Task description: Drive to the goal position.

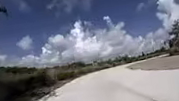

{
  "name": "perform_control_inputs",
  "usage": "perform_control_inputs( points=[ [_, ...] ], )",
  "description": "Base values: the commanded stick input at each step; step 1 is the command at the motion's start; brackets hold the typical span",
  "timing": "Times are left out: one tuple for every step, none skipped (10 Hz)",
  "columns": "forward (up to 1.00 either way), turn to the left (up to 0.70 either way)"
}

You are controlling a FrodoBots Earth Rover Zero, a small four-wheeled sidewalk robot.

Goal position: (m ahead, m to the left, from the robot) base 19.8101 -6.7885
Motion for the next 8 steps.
perform_control_inputs(
  points=[
    [0.7, 0.0],
    [0.7, 0.0],
    [0.7, 0.0],
    [0.7, 0.0],
    [0.7, 0.0],
    [0.7, 0.0],
    [0.7, 0.0],
    [0.7, 0.0]
  ],
)
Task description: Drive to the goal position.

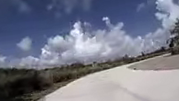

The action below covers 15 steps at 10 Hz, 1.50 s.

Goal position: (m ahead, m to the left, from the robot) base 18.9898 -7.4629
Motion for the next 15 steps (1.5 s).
perform_control_inputs(
  points=[
    [0.7, 0.0],
    [0.7, 0.0],
    [0.7, 0.0],
    [0.7, 0.0],
    [0.7, 0.0],
    [0.7, 0.0],
    [0.7, 0.0],
    [0.7, 0.0],
    [0.7, 0.0],
    [0.7, 0.0],
    [0.7, 0.0],
    [0.7, 0.0],
    [0.7, 0.0],
    [0.7, 0.0],
    [0.7, 0.0]
  ],
)
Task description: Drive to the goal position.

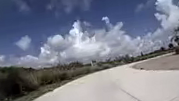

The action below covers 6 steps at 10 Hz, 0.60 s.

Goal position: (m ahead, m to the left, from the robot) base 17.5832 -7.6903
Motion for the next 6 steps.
perform_control_inputs(
  points=[
    [0.7, 0.0],
    [0.7, 0.0],
    [0.7, 0.0],
    [0.7, 0.0],
    [0.7, 0.0],
    [0.7, 0.0]
  ],
)
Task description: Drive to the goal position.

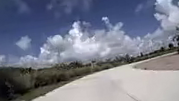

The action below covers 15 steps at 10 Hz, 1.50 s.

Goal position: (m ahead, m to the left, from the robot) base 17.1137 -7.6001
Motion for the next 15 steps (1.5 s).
perform_control_inputs(
  points=[
    [0.7, 0.0],
    [0.7, 0.0],
    [0.7, 0.0],
    [0.7, 0.0],
    [0.7, 0.0],
    [0.7, 0.0],
    [0.7, 0.0],
    [0.7, 0.0],
    [0.7, 0.0],
    [0.7, 0.0],
    [0.7, 0.0],
    [0.7, 0.0],
    [0.7, 0.0],
    [0.7, 0.0],
    [0.7, 0.0]
  ],
)
